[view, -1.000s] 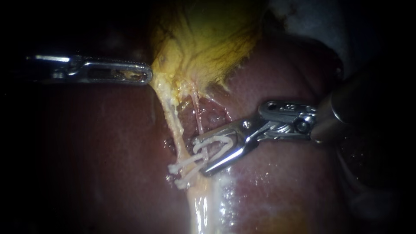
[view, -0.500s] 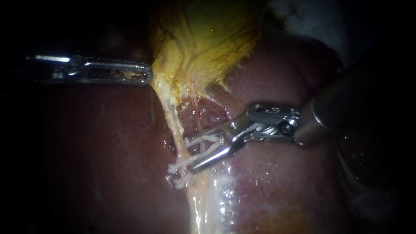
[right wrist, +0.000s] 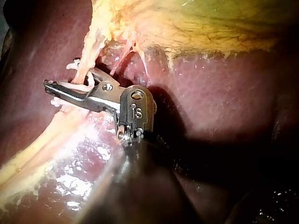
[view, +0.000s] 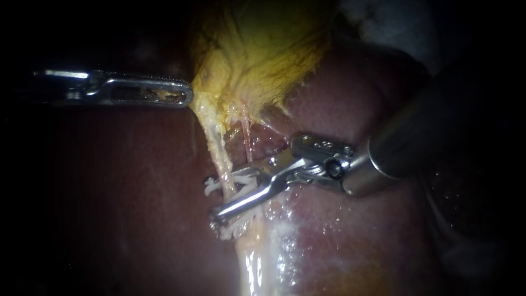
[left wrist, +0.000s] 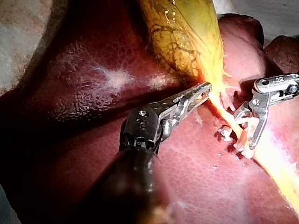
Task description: Clipping third clip left tube
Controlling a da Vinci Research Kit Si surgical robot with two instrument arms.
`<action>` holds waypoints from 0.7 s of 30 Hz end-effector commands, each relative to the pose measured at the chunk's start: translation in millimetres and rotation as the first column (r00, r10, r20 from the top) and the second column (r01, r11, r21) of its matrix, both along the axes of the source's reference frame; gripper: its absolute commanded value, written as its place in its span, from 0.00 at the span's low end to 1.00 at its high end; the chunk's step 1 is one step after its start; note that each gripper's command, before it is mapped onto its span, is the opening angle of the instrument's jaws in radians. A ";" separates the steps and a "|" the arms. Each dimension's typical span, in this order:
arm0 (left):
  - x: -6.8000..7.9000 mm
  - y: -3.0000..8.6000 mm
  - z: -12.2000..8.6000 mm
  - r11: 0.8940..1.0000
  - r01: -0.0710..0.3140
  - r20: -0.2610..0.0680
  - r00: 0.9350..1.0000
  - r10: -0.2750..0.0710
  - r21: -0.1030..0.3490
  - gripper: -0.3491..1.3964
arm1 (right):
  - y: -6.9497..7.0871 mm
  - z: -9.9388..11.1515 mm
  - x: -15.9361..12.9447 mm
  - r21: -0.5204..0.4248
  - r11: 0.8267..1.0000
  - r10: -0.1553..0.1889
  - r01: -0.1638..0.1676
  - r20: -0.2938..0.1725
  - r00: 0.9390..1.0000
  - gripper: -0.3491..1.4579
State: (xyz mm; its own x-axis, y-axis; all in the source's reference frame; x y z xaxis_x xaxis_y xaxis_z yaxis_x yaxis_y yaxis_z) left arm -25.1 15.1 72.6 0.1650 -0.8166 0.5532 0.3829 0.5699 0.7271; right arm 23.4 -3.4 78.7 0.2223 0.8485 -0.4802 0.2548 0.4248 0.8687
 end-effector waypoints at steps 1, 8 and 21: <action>0.0 0.0 0.0 1.000 0.000 0.000 1.000 0.000 0.000 0.00 | 0.1 -0.3 0.1 0.009 1.000 0.006 -0.006 -0.008 1.000 0.49; 0.0 0.0 0.0 1.000 0.000 0.000 1.000 0.000 0.000 0.00 | 1.4 -2.2 1.0 0.061 0.997 0.051 -0.048 -0.056 0.997 0.49; 0.0 0.0 0.0 1.000 0.000 0.000 1.000 0.000 0.000 0.00 | 4.8 -4.9 1.3 0.107 0.992 0.078 -0.072 -0.048 0.996 0.45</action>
State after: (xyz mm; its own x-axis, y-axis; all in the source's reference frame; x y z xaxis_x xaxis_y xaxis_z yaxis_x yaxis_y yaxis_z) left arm -25.1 15.1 72.6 0.1648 -0.8165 0.5533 0.3828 0.5699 0.7271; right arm 24.6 1.4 73.8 0.1355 0.9125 -0.3861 0.2669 0.3417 0.9011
